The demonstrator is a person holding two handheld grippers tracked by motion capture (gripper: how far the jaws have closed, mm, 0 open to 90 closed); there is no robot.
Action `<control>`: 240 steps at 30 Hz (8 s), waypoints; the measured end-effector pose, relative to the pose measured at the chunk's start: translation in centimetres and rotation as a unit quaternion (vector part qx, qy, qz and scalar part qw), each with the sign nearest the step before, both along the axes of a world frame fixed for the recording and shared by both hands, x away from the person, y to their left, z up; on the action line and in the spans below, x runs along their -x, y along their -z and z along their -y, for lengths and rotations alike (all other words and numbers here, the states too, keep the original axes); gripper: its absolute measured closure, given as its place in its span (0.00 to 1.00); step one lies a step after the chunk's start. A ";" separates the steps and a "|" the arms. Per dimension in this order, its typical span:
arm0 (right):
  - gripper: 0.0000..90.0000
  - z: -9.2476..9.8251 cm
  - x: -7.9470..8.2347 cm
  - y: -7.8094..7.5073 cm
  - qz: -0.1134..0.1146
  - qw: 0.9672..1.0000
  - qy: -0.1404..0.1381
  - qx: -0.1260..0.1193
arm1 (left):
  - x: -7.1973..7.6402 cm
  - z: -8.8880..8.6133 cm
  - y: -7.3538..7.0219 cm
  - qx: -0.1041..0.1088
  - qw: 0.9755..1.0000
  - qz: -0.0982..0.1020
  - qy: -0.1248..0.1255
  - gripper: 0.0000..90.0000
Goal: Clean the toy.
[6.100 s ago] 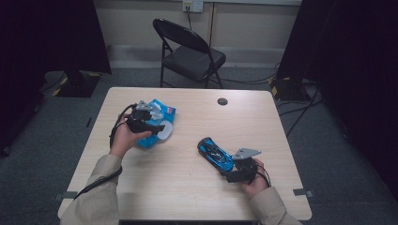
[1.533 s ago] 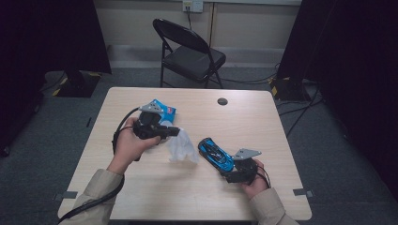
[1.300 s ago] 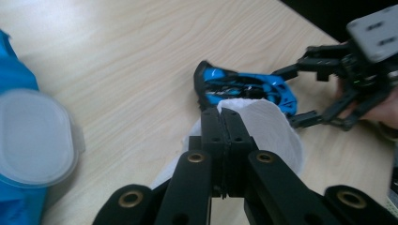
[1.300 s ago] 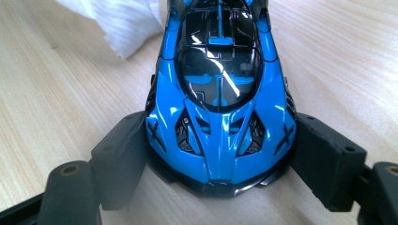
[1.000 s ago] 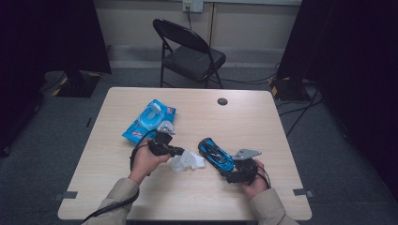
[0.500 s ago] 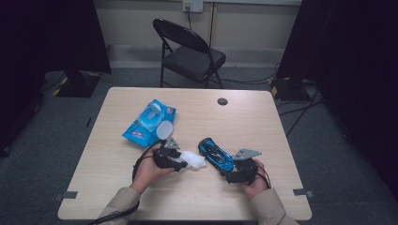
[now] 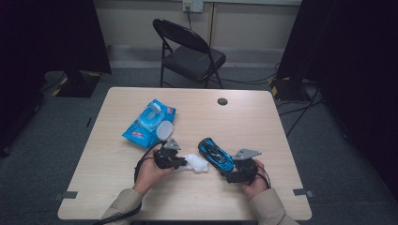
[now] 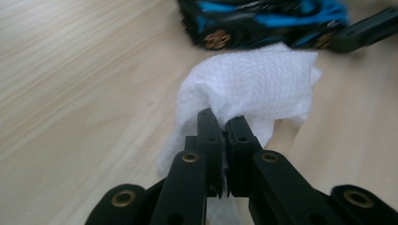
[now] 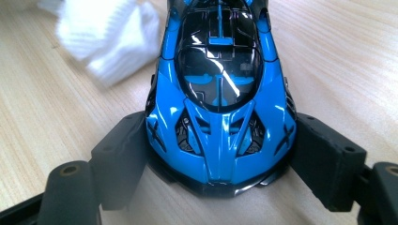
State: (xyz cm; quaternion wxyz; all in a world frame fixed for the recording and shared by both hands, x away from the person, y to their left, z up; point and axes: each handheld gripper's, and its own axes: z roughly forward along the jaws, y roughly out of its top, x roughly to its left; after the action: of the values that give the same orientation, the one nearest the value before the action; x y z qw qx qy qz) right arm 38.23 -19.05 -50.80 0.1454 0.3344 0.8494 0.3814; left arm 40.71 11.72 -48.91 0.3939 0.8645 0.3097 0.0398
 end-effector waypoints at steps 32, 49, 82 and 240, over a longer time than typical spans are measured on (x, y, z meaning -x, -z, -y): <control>0.26 0.0 0.0 0.0 0.001 1.000 0.000 0.000 | 0.1 11.8 -0.8 0.017 0.994 0.046 0.098 0.82; 0.26 0.1 0.1 0.0 0.001 1.000 0.000 -0.001 | -1.4 9.0 -1.5 -0.001 0.997 0.045 0.064 0.96; 0.26 0.1 0.1 0.0 0.000 1.000 -0.001 -0.001 | -3.9 4.6 -2.4 0.009 0.999 0.042 -0.022 0.96; 0.26 0.1 0.2 0.0 0.001 1.000 -0.002 -0.001 | -1.2 8.1 -5.1 0.059 0.994 0.065 0.061 0.97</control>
State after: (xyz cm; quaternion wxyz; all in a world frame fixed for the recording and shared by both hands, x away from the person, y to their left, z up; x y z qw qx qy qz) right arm 38.03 -19.20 -50.82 0.1452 0.3330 0.8494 0.3827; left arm 41.86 3.61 -43.84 0.4651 0.8525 0.2324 0.0536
